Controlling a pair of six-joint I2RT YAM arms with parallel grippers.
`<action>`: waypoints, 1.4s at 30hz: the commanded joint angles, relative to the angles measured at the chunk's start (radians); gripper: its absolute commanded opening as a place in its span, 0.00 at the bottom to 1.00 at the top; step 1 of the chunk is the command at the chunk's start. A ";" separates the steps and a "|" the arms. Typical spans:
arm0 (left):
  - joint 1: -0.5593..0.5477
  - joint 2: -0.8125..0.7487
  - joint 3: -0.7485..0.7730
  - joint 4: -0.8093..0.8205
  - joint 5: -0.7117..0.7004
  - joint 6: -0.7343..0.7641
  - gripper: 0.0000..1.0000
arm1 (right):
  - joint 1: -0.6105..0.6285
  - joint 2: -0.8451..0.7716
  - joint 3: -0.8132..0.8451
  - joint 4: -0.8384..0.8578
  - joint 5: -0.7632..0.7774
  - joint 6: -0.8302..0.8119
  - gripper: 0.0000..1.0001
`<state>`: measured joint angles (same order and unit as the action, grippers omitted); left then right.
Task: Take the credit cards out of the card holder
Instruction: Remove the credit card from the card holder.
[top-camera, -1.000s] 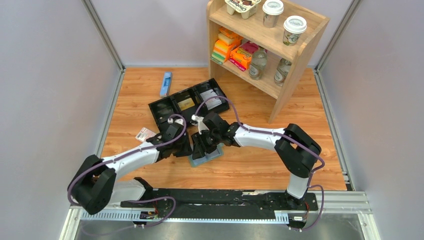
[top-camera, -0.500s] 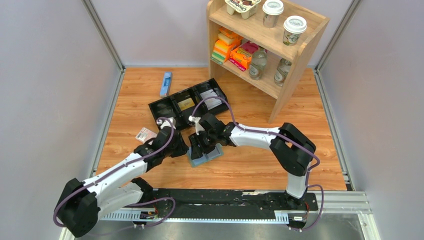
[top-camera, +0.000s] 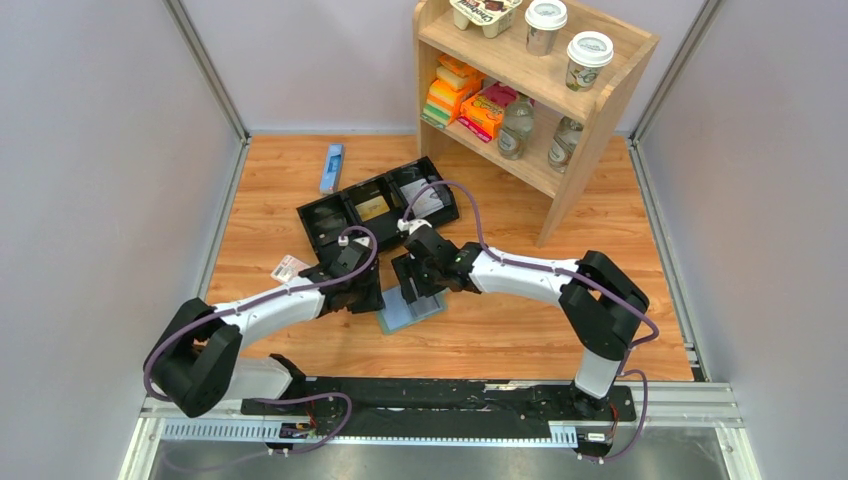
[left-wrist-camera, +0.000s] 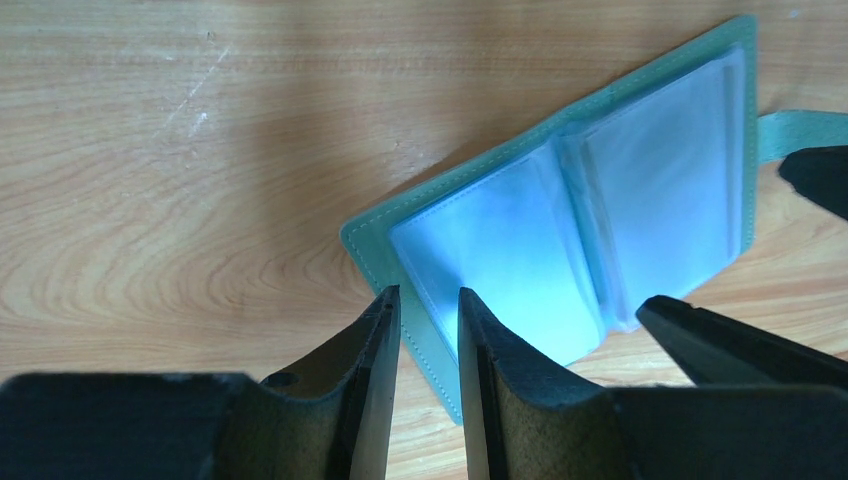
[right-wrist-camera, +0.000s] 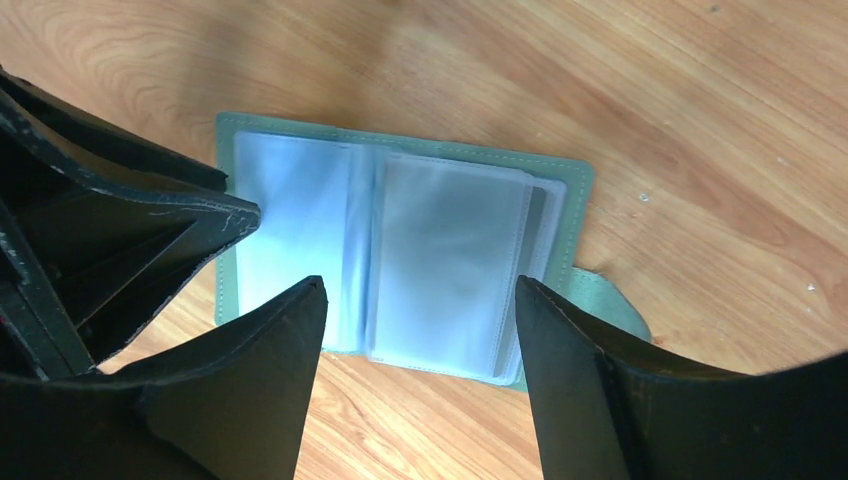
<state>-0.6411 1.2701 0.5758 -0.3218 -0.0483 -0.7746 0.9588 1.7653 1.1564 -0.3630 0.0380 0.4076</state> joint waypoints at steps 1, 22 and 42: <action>-0.006 0.038 0.044 -0.028 0.018 0.035 0.36 | 0.001 0.019 0.008 -0.020 0.074 0.019 0.73; -0.006 0.074 0.047 -0.023 0.039 0.035 0.36 | 0.003 0.049 0.012 0.024 -0.124 -0.003 0.63; -0.006 0.049 0.021 0.003 0.042 0.031 0.35 | -0.002 0.034 0.006 0.156 -0.391 0.008 0.55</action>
<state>-0.6418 1.3262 0.6094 -0.3401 -0.0242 -0.7521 0.9539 1.8202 1.1587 -0.2806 -0.2813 0.4038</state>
